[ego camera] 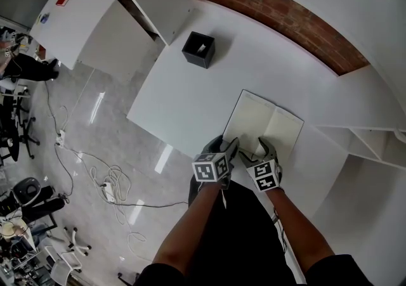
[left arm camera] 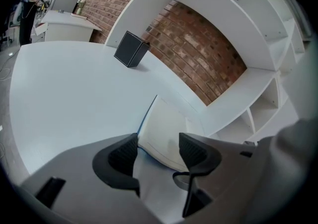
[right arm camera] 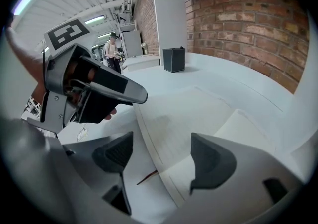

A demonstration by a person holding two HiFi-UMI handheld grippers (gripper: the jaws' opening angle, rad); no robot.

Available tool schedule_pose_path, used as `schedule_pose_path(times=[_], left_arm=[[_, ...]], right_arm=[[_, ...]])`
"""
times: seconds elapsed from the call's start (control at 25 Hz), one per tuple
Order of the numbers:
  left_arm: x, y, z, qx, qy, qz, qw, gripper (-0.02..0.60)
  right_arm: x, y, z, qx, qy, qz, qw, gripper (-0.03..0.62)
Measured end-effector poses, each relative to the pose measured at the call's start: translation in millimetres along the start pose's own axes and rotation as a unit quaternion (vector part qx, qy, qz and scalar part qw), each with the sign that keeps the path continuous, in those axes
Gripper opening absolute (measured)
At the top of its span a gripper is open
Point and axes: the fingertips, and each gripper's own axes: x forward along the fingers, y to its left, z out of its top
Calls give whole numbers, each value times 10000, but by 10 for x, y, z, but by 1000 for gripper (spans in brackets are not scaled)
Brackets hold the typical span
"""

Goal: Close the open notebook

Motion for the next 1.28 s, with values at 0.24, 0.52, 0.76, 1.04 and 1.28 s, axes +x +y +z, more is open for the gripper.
schedule_pose_path(times=[0.24,0.52,0.76,1.04,1.28], left_arm=[[-35,-93,4,49,-54,-109,9999,258],[-69,-183,29,216,-106,-280,9993,258],[-43,-226,30,108,-131,-418,9990,256],[20,42,-107,342,270,-46,9990,258],[97,147,-126,547,317,322,9975,267]], right_arm=[[52,35,96,-280,-35,-50,9996,356],[106,72,133,-449,-43,-131,9989,357],[174,58,110,-583,47,-214,9981,331],[182,59,95,-635,58,-231,9977,331],[196,70,111,-545,-1,-144,9984,331]])
